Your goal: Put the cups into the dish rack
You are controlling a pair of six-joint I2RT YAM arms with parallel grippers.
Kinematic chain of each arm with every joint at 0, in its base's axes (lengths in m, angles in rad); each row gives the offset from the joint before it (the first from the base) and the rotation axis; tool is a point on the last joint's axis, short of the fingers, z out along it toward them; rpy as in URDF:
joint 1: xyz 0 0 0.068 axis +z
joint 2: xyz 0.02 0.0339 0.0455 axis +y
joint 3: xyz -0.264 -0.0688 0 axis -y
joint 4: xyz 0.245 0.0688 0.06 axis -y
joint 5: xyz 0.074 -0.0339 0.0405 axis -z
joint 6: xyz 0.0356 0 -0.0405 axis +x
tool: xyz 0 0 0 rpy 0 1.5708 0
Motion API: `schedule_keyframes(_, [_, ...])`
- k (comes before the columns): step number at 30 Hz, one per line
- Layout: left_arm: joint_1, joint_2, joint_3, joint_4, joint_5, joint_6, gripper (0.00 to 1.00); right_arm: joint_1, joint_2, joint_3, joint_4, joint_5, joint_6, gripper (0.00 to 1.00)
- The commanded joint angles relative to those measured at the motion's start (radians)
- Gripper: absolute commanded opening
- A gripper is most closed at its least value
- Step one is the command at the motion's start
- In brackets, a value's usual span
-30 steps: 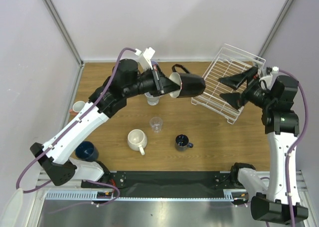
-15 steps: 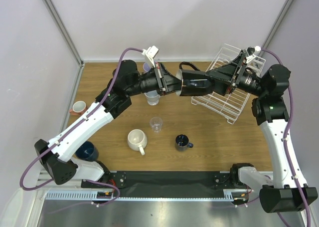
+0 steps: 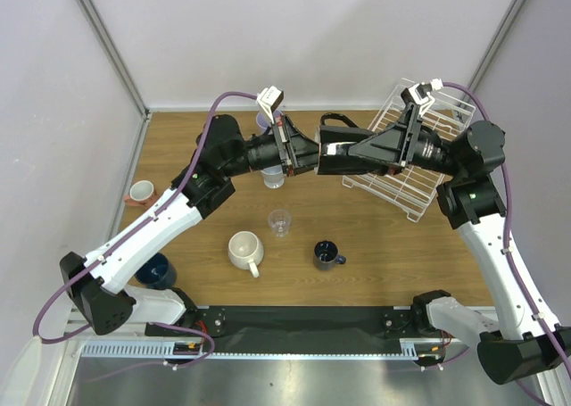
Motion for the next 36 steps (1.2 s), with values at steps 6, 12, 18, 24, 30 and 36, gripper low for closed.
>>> schedule_keyframes(6, [0.005, -0.078, -0.04, 0.159, -0.002, -0.102, 0.0, 0.022, -0.001, 0.04, 0.047, 0.021, -0.032, 0.92])
schedule_keyframes(12, [0.004, -0.108, -0.095, 0.164, 0.001, -0.166, 0.0, 0.018, 0.002, 0.058, -0.03, 0.024, -0.104, 0.97])
schedule_keyframes(18, [0.004, -0.123, -0.106, 0.096, -0.005, -0.153, 0.0, 0.022, 0.006, 0.07, -0.044, -0.002, -0.119, 0.92])
schedule_keyframes(24, [0.007, -0.106, -0.097, 0.108, 0.009, -0.163, 0.0, 0.027, 0.005, 0.081, -0.085, -0.027, -0.145, 0.81])
schedule_keyframes(30, [0.005, -0.088, -0.084, 0.094, 0.024, -0.157, 0.0, 0.034, 0.011, 0.073, -0.082, -0.011, -0.141, 0.23])
schedule_keyframes(36, [0.025, -0.101, -0.104, 0.017, 0.026, -0.081, 0.51, 0.036, 0.037, 0.095, -0.12, 0.003, -0.19, 0.0])
